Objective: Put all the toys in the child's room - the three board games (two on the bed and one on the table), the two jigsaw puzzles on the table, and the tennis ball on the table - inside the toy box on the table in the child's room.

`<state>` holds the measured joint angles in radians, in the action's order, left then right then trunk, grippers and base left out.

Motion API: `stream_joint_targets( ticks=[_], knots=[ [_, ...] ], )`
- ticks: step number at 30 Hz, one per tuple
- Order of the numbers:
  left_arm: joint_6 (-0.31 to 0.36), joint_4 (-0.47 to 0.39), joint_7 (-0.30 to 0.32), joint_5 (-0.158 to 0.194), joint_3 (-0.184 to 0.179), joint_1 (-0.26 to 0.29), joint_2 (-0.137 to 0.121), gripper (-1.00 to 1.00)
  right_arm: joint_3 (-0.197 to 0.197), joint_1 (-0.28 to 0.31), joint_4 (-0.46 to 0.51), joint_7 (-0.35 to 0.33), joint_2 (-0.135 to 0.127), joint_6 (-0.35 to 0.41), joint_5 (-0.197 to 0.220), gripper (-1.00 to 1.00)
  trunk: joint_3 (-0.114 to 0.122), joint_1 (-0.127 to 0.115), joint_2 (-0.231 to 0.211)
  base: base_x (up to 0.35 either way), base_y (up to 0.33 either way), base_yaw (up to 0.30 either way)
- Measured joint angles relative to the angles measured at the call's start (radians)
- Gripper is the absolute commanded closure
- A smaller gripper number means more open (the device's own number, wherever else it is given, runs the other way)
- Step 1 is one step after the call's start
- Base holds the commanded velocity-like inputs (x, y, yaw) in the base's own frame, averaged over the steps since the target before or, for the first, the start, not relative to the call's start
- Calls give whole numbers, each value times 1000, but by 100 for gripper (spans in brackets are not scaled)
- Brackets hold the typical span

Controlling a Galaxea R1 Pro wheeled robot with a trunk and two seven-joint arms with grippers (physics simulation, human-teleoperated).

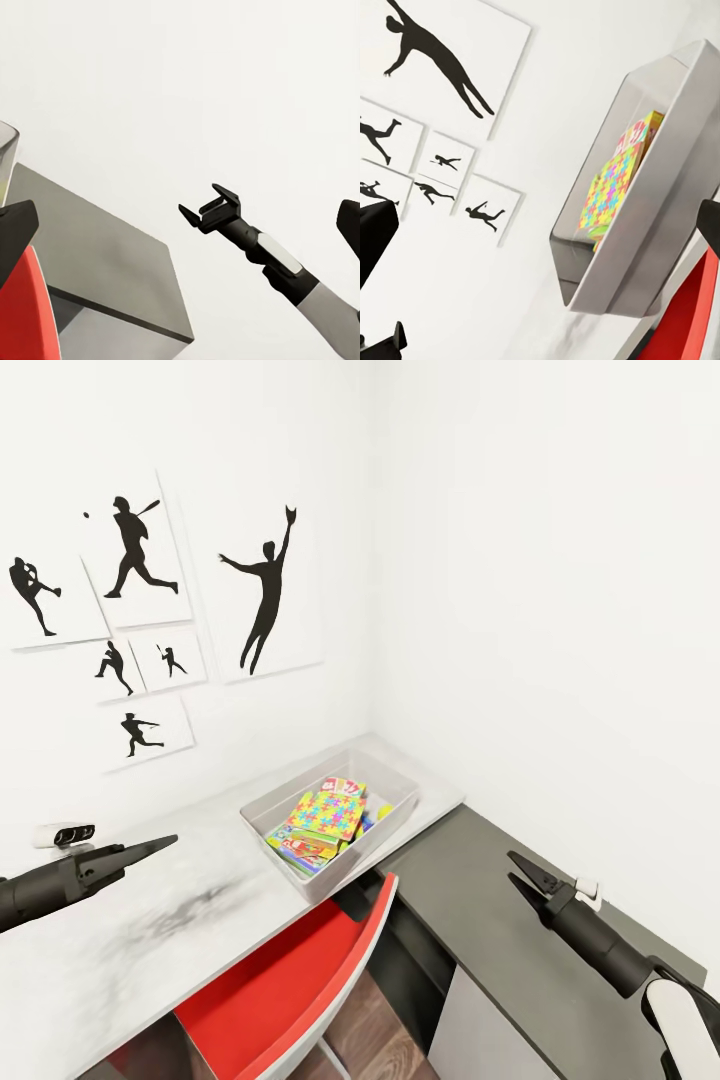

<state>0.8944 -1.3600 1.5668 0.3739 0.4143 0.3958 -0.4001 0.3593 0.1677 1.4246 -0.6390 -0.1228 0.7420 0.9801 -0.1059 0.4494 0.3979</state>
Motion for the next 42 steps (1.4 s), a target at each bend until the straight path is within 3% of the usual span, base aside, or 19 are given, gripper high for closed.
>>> stream_joint_targets(
  ticks=[17,42],
  knots=[
    [0,0,0,0,0,0,0,-100,0,0,1,0,0,1,0,-100,0,0,0,-24,3,-16],
    [0,1,0,-1,1,1,-1,-100,0,0,-9,0,0,0,0,-100,13,0,0,-254,136,-247]
  ],
)
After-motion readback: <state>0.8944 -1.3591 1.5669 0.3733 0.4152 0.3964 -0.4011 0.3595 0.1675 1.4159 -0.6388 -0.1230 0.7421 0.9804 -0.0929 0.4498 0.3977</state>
